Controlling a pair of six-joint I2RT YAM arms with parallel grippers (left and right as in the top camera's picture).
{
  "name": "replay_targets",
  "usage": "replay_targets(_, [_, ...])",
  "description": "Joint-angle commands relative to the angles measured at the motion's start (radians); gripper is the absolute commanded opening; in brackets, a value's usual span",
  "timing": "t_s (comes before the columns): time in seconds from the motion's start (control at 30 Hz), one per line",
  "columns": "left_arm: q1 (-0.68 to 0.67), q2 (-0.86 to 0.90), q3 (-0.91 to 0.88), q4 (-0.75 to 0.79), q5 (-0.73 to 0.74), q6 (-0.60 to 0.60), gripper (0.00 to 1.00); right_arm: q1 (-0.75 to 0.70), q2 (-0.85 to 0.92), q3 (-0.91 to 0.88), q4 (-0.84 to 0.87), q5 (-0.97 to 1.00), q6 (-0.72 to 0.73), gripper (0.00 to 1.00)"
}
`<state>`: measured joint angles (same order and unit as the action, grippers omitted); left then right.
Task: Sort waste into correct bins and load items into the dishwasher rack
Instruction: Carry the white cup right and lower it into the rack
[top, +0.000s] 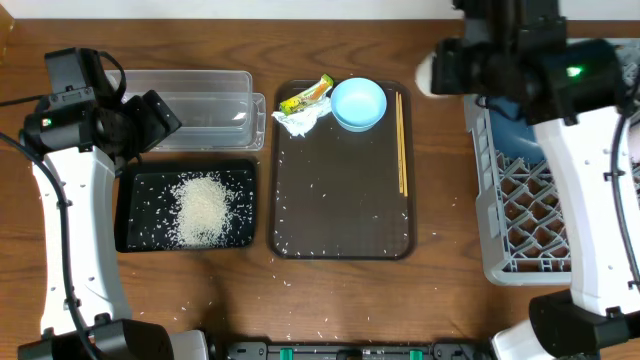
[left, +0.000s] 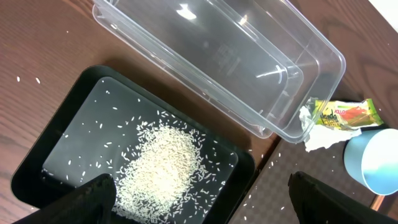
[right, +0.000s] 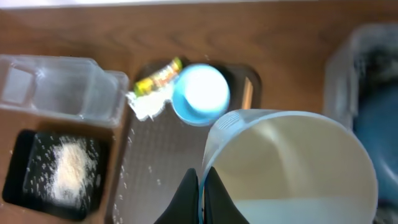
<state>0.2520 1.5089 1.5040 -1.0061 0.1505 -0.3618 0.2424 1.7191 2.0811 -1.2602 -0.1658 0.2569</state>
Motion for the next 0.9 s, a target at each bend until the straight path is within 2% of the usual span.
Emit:
replay_targets(0.0, [0.003, 0.0, 0.023, -0.003, -0.005, 0.006, 0.92, -0.064, -0.003, 0.001, -0.053, -0.027, -0.002, 0.01])
replay_targets(0.17, [0.003, 0.0, 0.023, -0.003, -0.005, 0.006, 0.92, -0.166, -0.005, 0.001, -0.13, -0.033, -0.024, 0.01])
replay_targets(0.53, [0.003, 0.0, 0.023, -0.003, -0.005, 0.006, 0.92, -0.426, -0.009, -0.003, -0.254, -0.252, -0.258, 0.01])
replay_targets(0.87, [0.003, 0.0, 0.022, -0.003, -0.005, 0.006, 0.92, -0.693, -0.009, -0.037, -0.296, -0.418, -0.4, 0.01])
